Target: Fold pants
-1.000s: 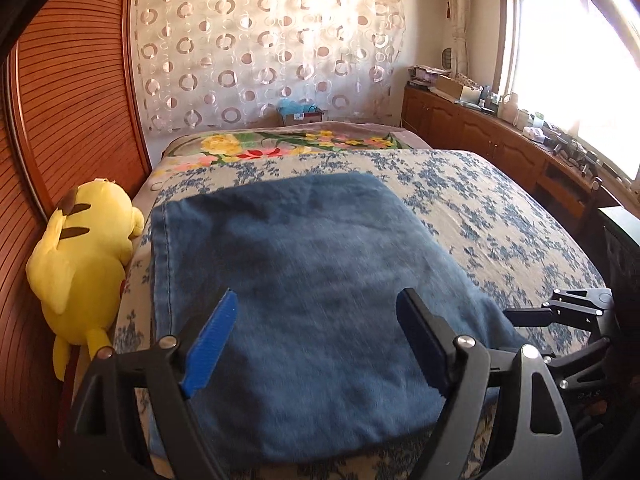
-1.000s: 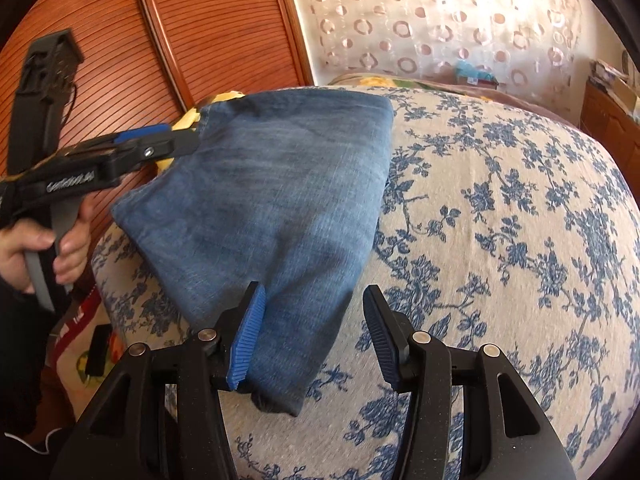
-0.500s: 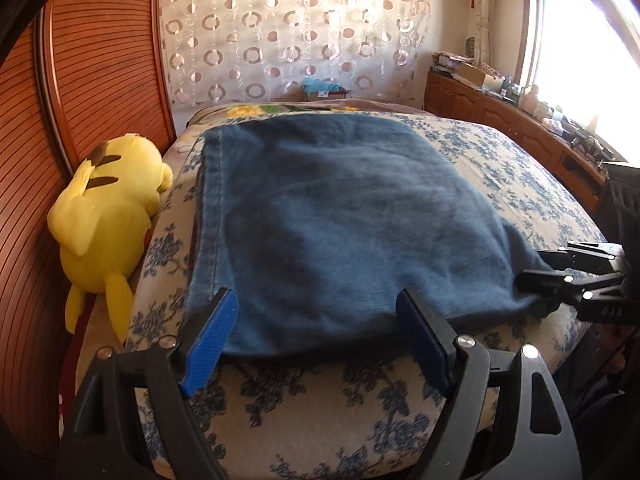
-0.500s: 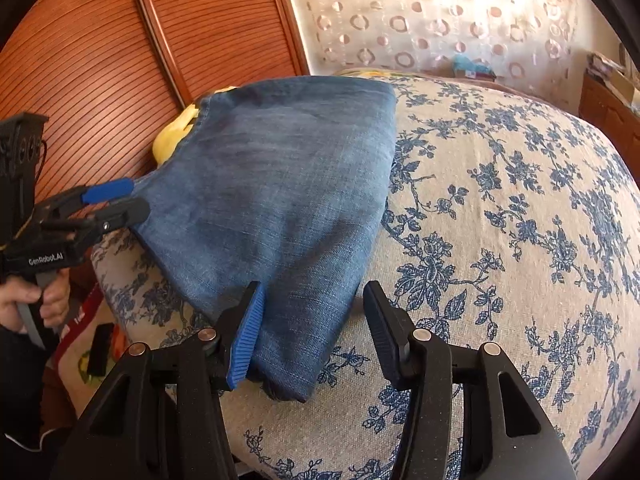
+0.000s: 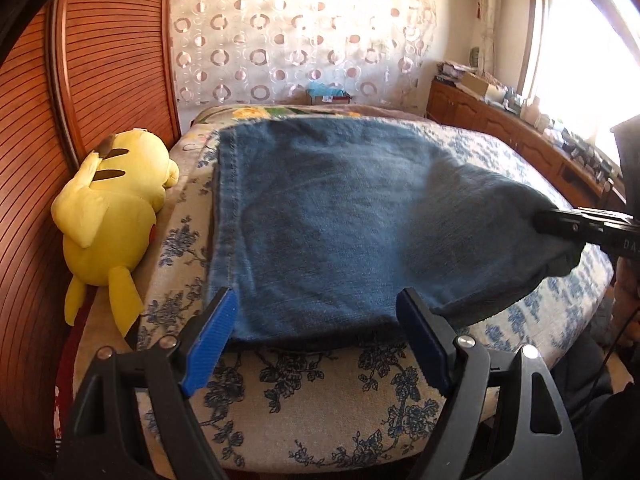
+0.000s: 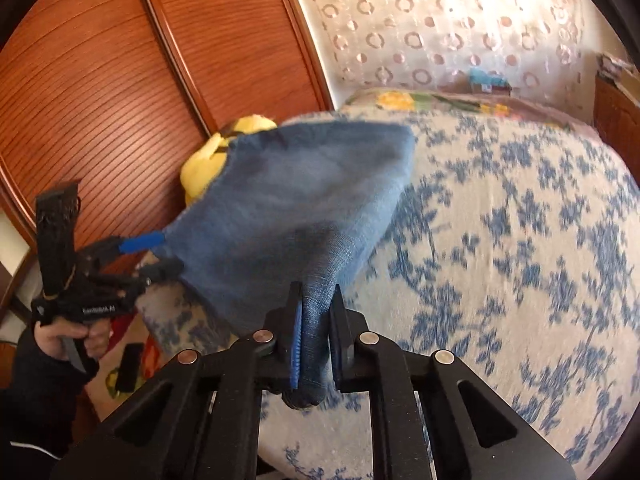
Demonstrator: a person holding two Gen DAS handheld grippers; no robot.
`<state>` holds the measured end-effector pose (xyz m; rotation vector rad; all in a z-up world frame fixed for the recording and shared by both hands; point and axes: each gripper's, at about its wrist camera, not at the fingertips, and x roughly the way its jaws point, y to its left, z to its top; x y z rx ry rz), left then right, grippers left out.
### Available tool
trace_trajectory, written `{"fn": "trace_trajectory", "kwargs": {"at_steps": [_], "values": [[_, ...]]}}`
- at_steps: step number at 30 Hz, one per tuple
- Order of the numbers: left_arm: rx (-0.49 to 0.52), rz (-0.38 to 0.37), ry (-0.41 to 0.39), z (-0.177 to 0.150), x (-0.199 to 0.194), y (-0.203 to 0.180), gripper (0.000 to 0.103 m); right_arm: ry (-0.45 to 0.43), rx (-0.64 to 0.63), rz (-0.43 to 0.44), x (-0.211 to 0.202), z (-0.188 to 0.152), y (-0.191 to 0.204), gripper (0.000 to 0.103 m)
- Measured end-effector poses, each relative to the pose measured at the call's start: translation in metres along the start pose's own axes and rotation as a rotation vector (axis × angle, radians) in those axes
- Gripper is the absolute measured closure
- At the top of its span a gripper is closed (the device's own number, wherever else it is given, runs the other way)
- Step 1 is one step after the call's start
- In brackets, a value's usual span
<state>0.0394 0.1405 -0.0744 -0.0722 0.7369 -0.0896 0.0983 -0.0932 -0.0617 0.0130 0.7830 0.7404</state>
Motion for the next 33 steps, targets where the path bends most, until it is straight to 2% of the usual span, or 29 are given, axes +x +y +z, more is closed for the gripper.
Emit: {"fn": "trace_trajectory", "kwargs": {"at_steps": [8, 18, 26, 29, 33], "values": [[-0.044, 0.057, -0.064, 0.007, -0.039, 0.025, 0.021, -0.073, -0.071, 0.028, -0.003, 0.049, 0.036, 0.095], [-0.115, 0.128, -0.093, -0.001, -0.061, 0.066, 0.021, -0.083, -0.203, 0.118, 0.037, 0.086, 0.113, 0.096], [-0.172, 0.165, -0.097, -0.011, -0.069, 0.09, 0.021, -0.011, -0.278, 0.187, 0.08, 0.075, 0.158, 0.096], [-0.181, 0.166, -0.092, -0.012, -0.067, 0.094, 0.021, 0.022, -0.275, 0.193, 0.093, 0.063, 0.159, 0.097], [-0.167, 0.154, -0.094, -0.01, -0.065, 0.09, 0.021, 0.02, -0.229, 0.18, 0.095, 0.058, 0.142, 0.094]]}}
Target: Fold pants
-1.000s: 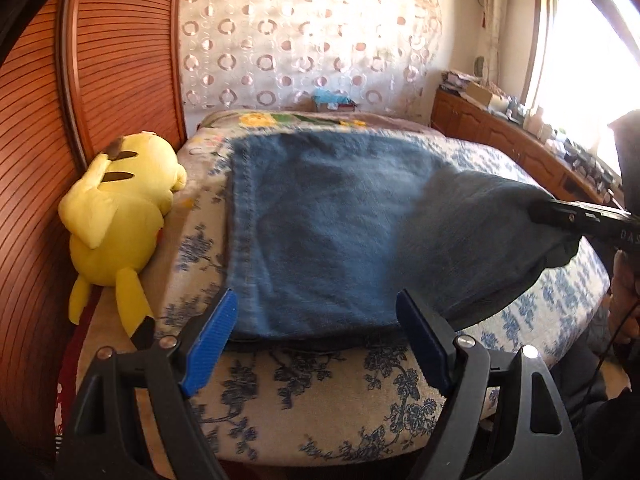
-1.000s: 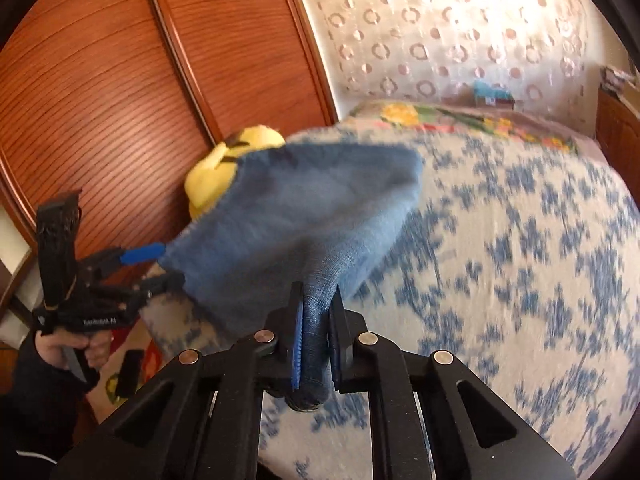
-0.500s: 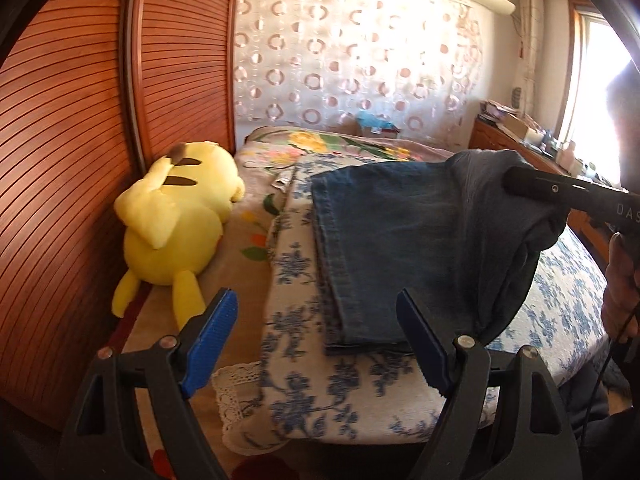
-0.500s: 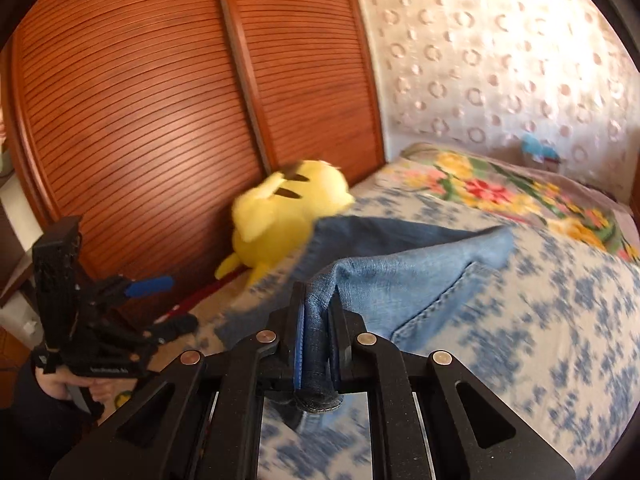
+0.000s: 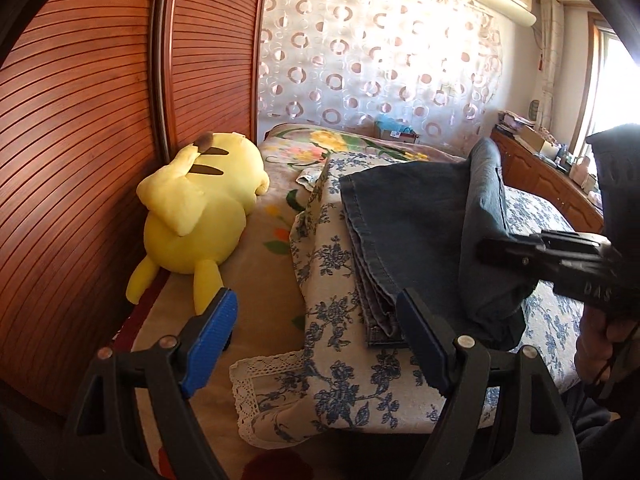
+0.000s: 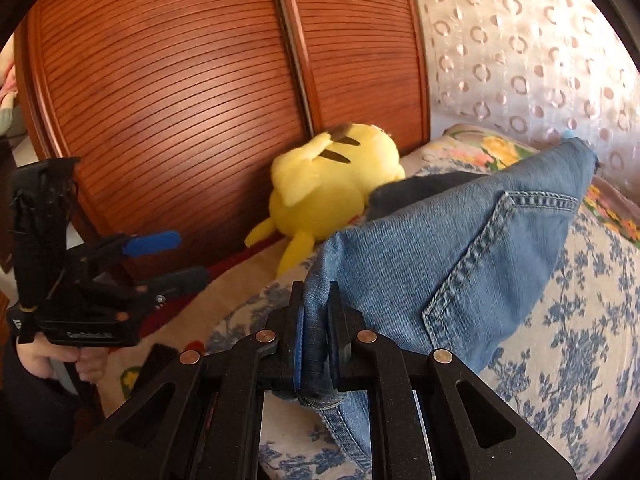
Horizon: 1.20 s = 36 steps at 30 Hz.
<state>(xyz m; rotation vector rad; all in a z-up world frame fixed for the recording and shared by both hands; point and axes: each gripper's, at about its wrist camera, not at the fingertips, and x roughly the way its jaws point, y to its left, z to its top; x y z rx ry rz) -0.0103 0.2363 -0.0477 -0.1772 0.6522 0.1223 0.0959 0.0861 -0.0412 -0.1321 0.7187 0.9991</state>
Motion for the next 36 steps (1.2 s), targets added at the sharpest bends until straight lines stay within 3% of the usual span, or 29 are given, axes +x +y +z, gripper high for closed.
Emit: {"fn": "trace_trajectory", "kwargs": {"at_steps": [1, 5, 9, 18, 25, 29, 36], "values": [[0.002, -0.004, 0.001, 0.0, 0.001, -0.002, 0.021, -0.004, 0.016, -0.004, -0.002, 0.001, -0.004, 0.094], [0.012, -0.029, -0.002, 0.002, 0.002, -0.011, 0.021, -0.027, 0.06, 0.01, -0.016, 0.003, -0.019, 0.064], [0.043, -0.061, -0.007, 0.005, 0.0, -0.029, 0.021, -0.049, 0.137, 0.086, -0.038, 0.002, -0.042, 0.054], [0.111, -0.141, -0.002, 0.009, 0.001, -0.074, 0.021, -0.099, 0.237, 0.021, -0.085, -0.006, -0.086, 0.046], [0.167, -0.213, 0.021, 0.005, 0.013, -0.116, 0.021, -0.033, 0.318, 0.006, -0.081, -0.016, -0.119, 0.046], [0.199, -0.241, 0.047, 0.001, 0.022, -0.137, 0.021, -0.029, 0.348, -0.052, -0.099, -0.027, -0.133, 0.046], [0.252, -0.312, 0.071, -0.005, 0.03, -0.176, 0.021, -0.005, 0.287, -0.255, -0.13, -0.056, -0.15, 0.046]]}}
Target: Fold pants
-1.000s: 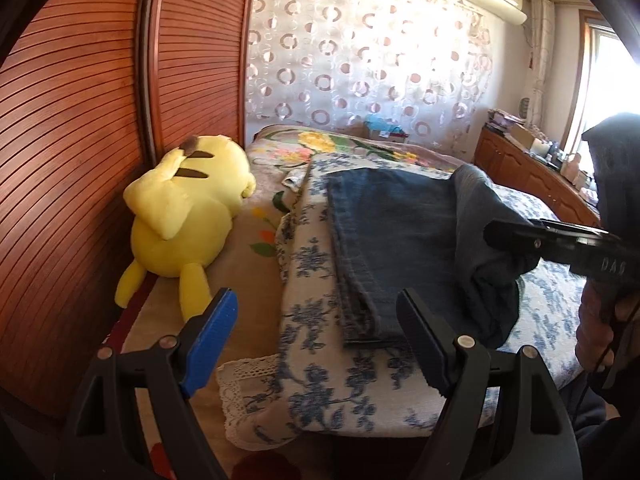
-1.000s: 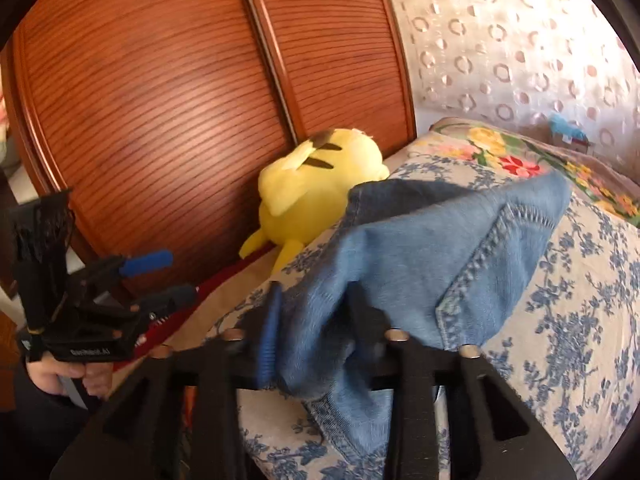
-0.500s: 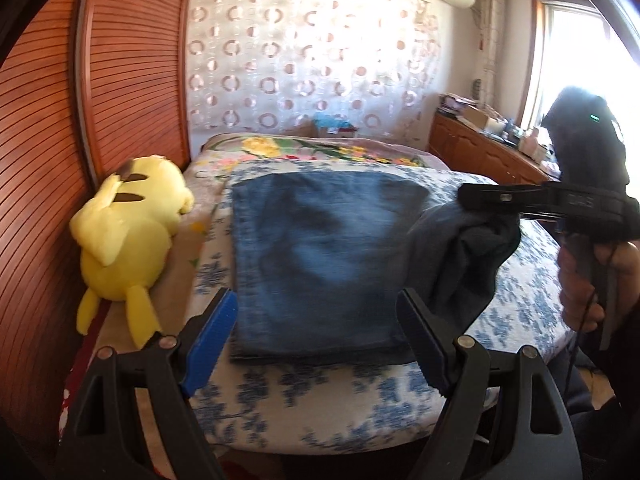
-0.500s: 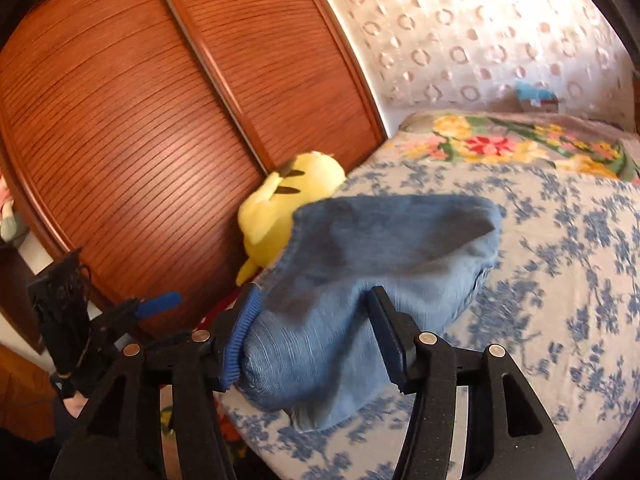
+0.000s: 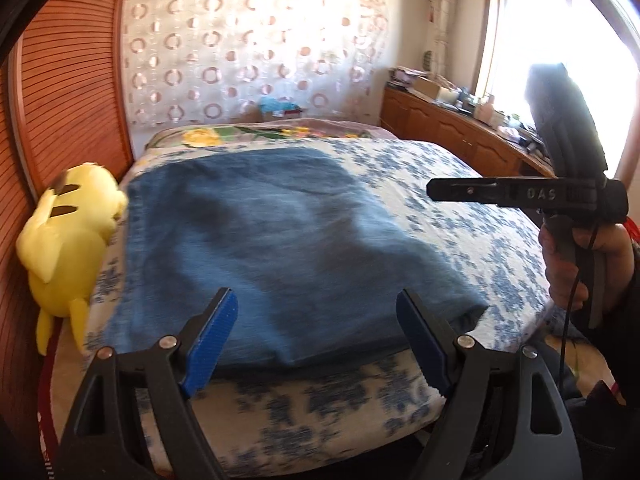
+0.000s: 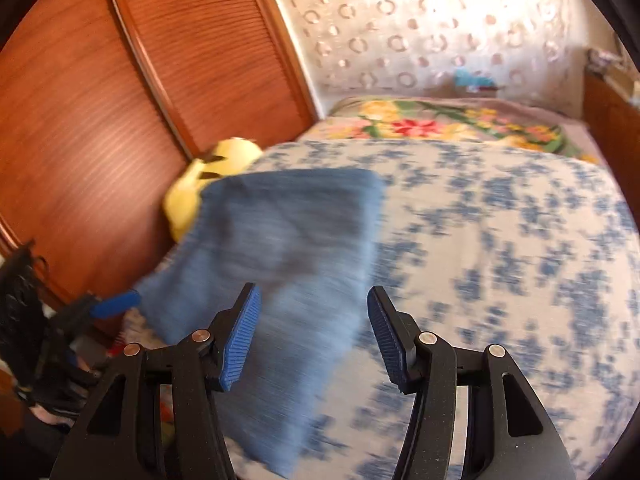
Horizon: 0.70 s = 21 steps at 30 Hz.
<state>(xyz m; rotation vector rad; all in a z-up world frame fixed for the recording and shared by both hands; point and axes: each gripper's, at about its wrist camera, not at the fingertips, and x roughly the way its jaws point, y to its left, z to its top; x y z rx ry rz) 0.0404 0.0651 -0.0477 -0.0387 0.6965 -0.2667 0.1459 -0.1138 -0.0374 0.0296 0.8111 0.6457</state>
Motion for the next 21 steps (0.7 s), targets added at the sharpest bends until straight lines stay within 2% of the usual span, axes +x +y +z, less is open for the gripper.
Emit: {"fn": "trace_trajectory", "kwargs": {"at_steps": [5, 7, 11, 14, 18, 21], "values": [[0.056, -0.073, 0.022, 0.005, 0.02, -0.037, 0.023, -0.006, 0.026, -0.052, -0.014, -0.019, -0.026, 0.046], [0.079, -0.098, 0.033, 0.006, 0.028, -0.051, 0.033, -0.007, 0.024, -0.068, -0.018, -0.025, -0.031, 0.046], [0.13, -0.142, 0.065, 0.002, 0.044, -0.082, 0.035, -0.008, 0.038, -0.088, -0.025, -0.033, -0.045, 0.046], [0.14, -0.107, 0.117, -0.004, 0.061, -0.091, 0.035, -0.011, 0.053, -0.092, -0.028, -0.036, -0.052, 0.046], [0.118, -0.104, 0.106, -0.01, 0.065, -0.091, 0.031, -0.019, 0.058, -0.099, -0.032, -0.04, -0.058, 0.046], [0.164, -0.077, 0.107, -0.014, 0.066, -0.099, 0.027, -0.023, 0.059, -0.102, -0.033, -0.04, -0.06, 0.046]]}}
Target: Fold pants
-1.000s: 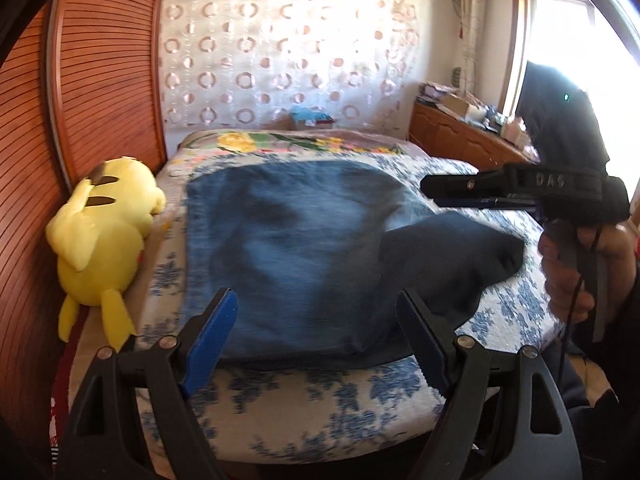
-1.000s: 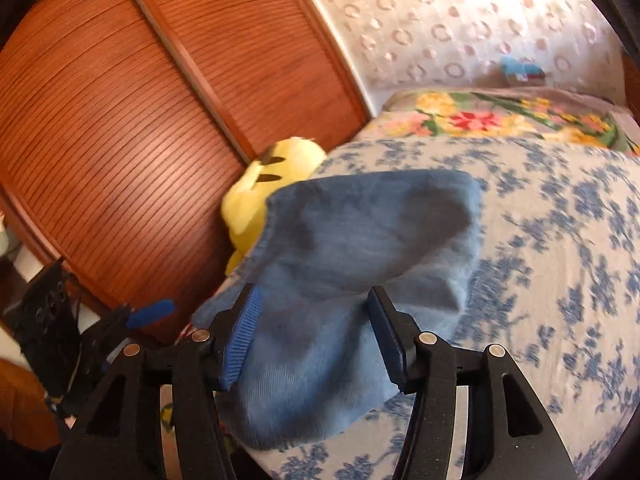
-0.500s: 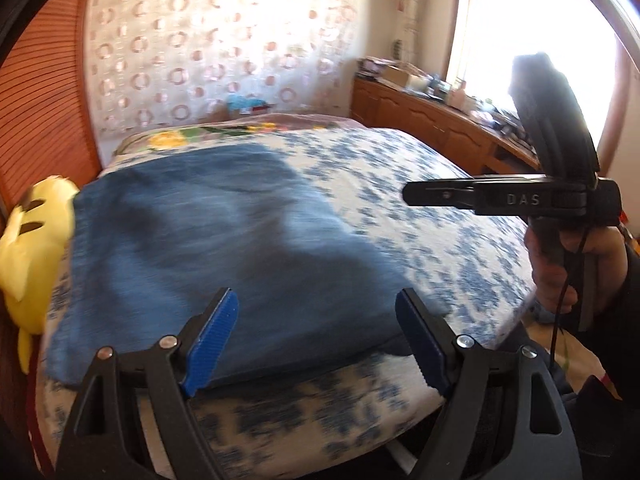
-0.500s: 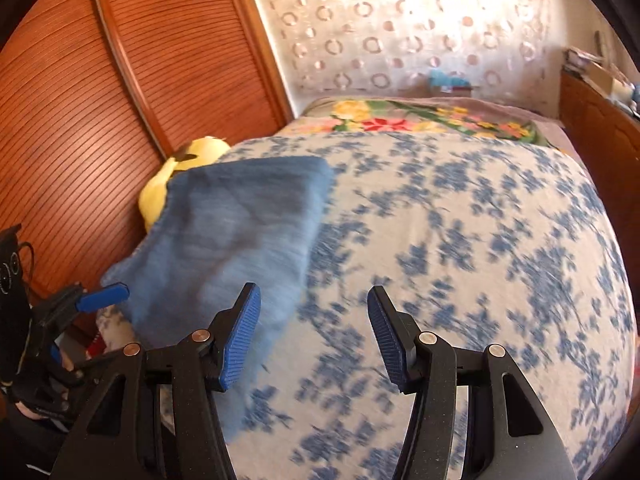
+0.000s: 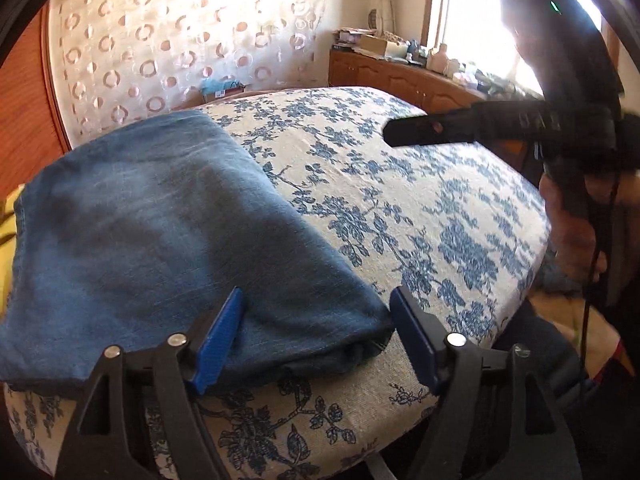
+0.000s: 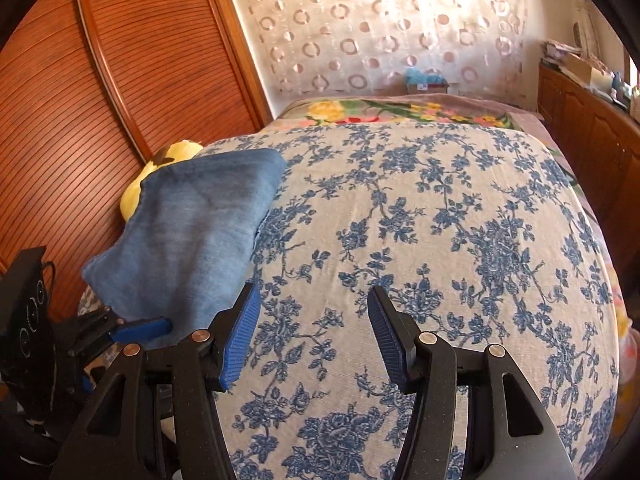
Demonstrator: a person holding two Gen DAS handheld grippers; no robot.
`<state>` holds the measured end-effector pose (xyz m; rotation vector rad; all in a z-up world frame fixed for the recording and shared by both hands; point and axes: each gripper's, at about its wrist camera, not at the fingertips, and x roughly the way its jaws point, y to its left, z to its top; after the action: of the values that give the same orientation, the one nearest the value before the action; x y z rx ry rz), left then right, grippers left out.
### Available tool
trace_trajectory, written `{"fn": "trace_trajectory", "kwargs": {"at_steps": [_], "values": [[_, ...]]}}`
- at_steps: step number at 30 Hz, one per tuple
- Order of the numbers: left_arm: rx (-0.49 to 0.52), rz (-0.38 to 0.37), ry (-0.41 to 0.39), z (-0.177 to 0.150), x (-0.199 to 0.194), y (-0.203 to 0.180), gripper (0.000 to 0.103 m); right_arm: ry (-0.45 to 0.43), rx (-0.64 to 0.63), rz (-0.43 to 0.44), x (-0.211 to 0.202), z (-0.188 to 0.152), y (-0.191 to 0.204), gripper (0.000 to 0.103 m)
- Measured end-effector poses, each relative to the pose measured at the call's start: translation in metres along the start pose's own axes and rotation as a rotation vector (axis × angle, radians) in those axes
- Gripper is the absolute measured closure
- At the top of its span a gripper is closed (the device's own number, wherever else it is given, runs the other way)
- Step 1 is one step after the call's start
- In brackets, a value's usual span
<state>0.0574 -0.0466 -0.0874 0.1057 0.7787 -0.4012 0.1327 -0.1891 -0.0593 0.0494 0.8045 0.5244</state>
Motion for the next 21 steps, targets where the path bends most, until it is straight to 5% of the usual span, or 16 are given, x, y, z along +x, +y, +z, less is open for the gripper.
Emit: {"fn": "trace_trajectory", "kwargs": {"at_steps": [8, 11, 13, 17, 21], "values": [[0.074, 0.076, 0.016, -0.006, 0.008, -0.011, 0.027, 0.001, -0.001, -0.012, 0.002, -0.002, -0.004, 0.046], [0.057, 0.09, 0.007, -0.005, 0.004, -0.004, 0.052, -0.001, 0.0, -0.015, 0.002, -0.003, -0.005, 0.046], [0.037, 0.087, 0.003, -0.003, -0.002, 0.008, 0.081, -0.002, 0.001, -0.018, 0.002, -0.003, -0.006, 0.046], [-0.038, 0.015, -0.068, 0.007, -0.031, 0.03, 0.086, -0.002, -0.009, -0.023, 0.004, -0.001, -0.007, 0.046], [-0.082, 0.024, -0.158, 0.014, -0.069, 0.05, 0.087, -0.004, -0.025, -0.015, 0.015, 0.016, -0.002, 0.046]]}}
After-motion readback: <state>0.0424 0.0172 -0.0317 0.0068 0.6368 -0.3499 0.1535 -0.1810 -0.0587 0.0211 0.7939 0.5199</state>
